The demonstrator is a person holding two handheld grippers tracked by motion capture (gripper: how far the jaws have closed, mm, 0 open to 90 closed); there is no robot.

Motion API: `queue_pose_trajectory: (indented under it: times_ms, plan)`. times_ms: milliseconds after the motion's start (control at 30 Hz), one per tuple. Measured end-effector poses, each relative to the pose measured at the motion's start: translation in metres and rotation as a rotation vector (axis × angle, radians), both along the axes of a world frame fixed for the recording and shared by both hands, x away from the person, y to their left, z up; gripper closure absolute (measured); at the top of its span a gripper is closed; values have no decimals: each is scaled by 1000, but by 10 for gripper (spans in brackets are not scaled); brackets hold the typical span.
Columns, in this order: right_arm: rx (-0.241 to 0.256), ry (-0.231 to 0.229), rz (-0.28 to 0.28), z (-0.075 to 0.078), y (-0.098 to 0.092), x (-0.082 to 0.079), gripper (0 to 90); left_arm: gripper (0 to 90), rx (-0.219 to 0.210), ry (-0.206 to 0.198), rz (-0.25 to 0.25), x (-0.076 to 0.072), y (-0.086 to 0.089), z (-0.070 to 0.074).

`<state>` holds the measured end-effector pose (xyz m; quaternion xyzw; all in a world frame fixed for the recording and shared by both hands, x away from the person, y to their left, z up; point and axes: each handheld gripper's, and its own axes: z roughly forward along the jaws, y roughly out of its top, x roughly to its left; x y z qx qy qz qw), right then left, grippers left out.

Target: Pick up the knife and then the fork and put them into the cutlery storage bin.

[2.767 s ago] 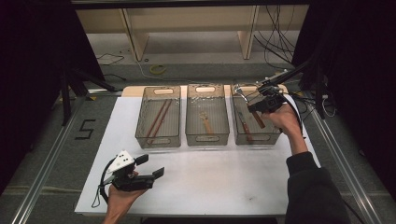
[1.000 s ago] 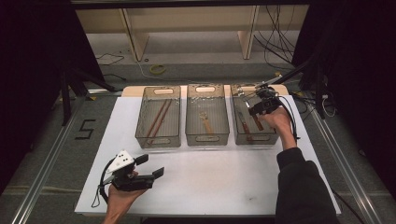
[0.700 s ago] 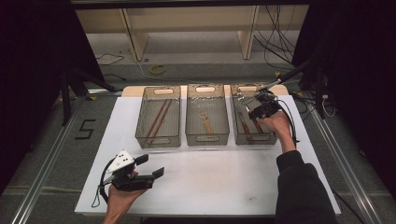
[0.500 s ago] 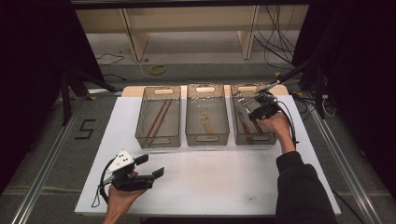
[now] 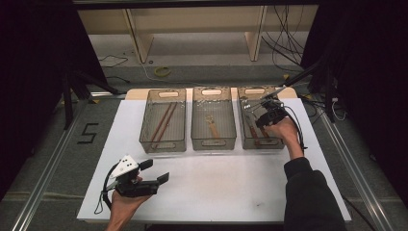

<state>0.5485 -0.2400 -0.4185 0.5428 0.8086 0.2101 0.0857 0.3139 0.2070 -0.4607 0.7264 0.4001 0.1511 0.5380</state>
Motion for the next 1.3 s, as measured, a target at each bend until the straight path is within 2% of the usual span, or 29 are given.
queue_pose_trajectory:
  times_ms: [33, 100, 267, 433, 767, 867, 1000, 1300]
  plan:
    - [-1, -1, -2, 0, 0, 0, 762, 160, -1, 0, 0, 0, 0, 0]
    - [-2, 7, -1, 0, 1, 0, 695, 160, 0, 1, 0, 0, 0, 0]
    - [32, -13, -1, 8, 1, -2, 660, 160, 0, 1, 0, 0, 0, 0]
    - [37, -27, 9, 11, 0, -5, 621, 160, 0, 1, 1, 0, 0, 0]
    - [114, -101, 67, 27, 5, -21, 510, 160, 2, 2, -3, 0, 0, 0]
    - [127, -131, 82, 31, 8, -30, 478, 160, 3, 2, -4, 0, 0, 0]
    - [168, -180, 111, 35, 11, -46, 436, 160, 1, 4, -5, 0, -1, -1]
    - [222, -251, 159, 41, 15, -79, 376, 160, -3, 14, -13, 1, -1, -1]
